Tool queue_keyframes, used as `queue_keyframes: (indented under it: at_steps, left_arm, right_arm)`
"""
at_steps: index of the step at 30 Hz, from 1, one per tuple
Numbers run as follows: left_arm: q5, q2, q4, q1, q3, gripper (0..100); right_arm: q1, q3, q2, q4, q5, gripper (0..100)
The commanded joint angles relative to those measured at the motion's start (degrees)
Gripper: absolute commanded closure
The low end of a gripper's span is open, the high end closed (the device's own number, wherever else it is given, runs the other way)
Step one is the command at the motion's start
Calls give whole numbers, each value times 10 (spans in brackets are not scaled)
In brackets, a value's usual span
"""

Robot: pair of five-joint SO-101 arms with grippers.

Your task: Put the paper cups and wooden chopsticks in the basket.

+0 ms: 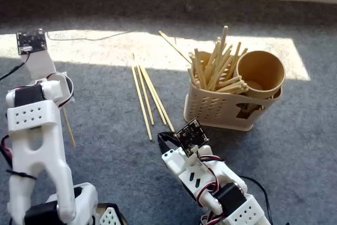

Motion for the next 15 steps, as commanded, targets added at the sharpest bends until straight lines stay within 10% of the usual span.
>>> queue_keyframes:
  at_steps: [1,15]
  left_arm:
    - [7,-78,-2,44,-6,995]
    - [7,-257,-31,182,-61,995]
  right_arm:
    - [-7,56,-9,0,6,992]
    - [-34,57,-8,-24,6,992]
